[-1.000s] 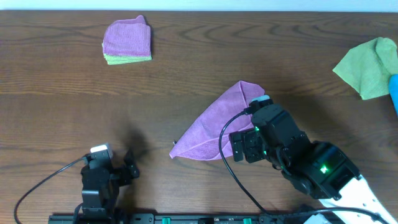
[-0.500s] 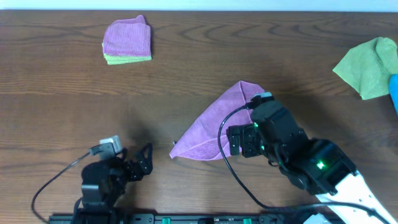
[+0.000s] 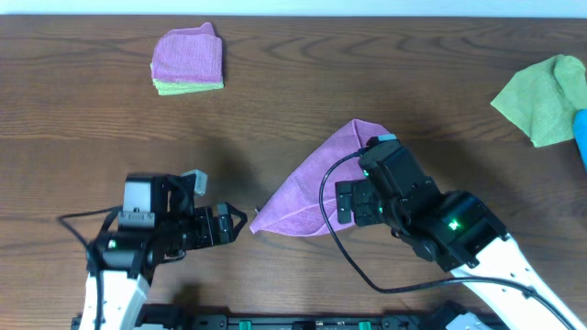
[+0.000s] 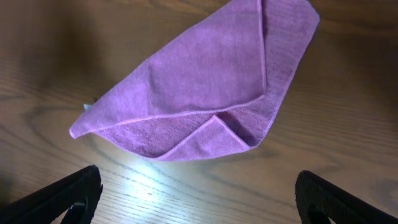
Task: Fold the cloth
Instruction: 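Move the left gripper to the cloth's left corner and grasp it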
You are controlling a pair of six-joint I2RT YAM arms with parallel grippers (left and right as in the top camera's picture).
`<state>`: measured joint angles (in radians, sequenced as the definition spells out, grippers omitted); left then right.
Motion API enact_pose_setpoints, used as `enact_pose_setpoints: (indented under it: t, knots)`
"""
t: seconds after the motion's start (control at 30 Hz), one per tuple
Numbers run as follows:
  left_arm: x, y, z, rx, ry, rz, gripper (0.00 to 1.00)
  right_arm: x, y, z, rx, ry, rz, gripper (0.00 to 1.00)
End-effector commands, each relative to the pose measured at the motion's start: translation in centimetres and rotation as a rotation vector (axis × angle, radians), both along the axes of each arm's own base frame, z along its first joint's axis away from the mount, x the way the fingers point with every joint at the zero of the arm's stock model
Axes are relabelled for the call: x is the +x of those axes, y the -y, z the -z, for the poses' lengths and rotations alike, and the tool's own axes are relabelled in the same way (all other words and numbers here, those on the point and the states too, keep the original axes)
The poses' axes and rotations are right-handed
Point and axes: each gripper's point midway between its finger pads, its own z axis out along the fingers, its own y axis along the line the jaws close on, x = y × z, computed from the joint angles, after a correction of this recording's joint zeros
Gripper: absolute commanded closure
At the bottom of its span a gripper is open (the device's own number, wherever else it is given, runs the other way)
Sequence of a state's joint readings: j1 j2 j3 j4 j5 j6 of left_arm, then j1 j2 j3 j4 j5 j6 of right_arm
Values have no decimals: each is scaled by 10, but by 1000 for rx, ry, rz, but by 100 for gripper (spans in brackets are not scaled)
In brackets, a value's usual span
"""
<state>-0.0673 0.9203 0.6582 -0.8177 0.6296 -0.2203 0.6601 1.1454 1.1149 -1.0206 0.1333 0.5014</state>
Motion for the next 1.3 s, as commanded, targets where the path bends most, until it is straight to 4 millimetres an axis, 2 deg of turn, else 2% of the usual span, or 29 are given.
enact_pose_setpoints:
  t: [0.0,0.1,0.2,0.3,0.4,0.6,0.77,0.83,0.93,1.07,1.17,1.27]
  knots:
    - [-8,6,2,-11,-33,84,5,6,9,-1,-27,23,48,1]
    - [-22,5,15,19,-121,99,5,8,13,-2,-46,39,63,1]
    - [-25,12,21,18,-142,125,5,10,15,4,-61,42,69,1]
    - [-19,24,23,18,-136,130,5,5,9,31,-38,5,46,1]
    - [-18,15,40,153,-177,63,5,5,5,51,12,-22,72,1]
    - [-17,15,65,243,-230,19,5,23,9,44,42,38,106,1]
    - [-12,37,85,122,-296,8,5,28,19,45,19,47,111,1]
    - [-6,41,93,108,-304,-17,5,29,21,44,14,49,114,1]
    - [8,64,90,-13,-283,9,5,31,25,44,4,53,113,1]
    - [16,68,93,-34,-282,-13,4,33,29,44,-6,56,113,1]
    - [16,73,90,-65,-296,-21,0,33,30,44,-17,61,104,1]
    - [17,74,88,-81,-307,-41,18,33,30,44,-21,62,99,1]
